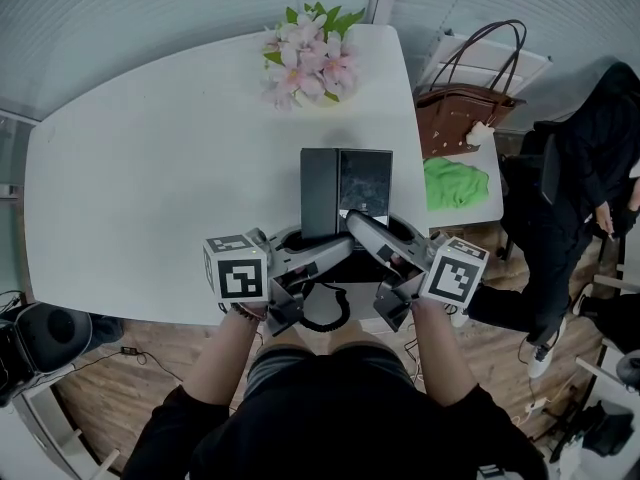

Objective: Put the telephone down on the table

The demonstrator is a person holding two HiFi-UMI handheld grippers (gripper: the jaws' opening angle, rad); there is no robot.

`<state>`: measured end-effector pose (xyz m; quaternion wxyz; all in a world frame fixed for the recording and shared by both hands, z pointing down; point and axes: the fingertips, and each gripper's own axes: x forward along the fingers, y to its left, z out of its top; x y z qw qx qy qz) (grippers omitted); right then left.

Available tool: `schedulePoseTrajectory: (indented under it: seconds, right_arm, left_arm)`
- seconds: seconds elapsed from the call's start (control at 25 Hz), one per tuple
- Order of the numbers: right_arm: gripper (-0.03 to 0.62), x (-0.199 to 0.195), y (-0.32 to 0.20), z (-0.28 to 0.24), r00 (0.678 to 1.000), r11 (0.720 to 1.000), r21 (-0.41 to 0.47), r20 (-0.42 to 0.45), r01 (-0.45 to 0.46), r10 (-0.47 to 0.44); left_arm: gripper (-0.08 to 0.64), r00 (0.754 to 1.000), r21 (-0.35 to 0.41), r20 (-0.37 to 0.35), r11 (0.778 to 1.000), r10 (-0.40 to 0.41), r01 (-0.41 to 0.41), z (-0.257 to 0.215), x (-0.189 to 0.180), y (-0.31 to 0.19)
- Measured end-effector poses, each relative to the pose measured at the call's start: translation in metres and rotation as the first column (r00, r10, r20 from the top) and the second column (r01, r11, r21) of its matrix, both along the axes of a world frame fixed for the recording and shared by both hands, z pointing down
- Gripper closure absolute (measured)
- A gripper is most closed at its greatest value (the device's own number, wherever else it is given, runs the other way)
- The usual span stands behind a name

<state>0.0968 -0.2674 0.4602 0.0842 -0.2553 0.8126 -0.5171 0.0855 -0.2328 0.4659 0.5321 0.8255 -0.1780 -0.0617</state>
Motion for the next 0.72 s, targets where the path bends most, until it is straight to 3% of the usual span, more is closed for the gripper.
schedulePoseTrajectory:
  seconds: [0.72]
  right_arm:
    - [0.388,-0.001,-0.003,0.012,1.000,0.999,-0.049,0.016,-0.004,0.005]
  left_arm:
    - [0.357,1.000,-0.056,0.016,0.998,0.004,-0.003,0.011,-0.001,-0.002]
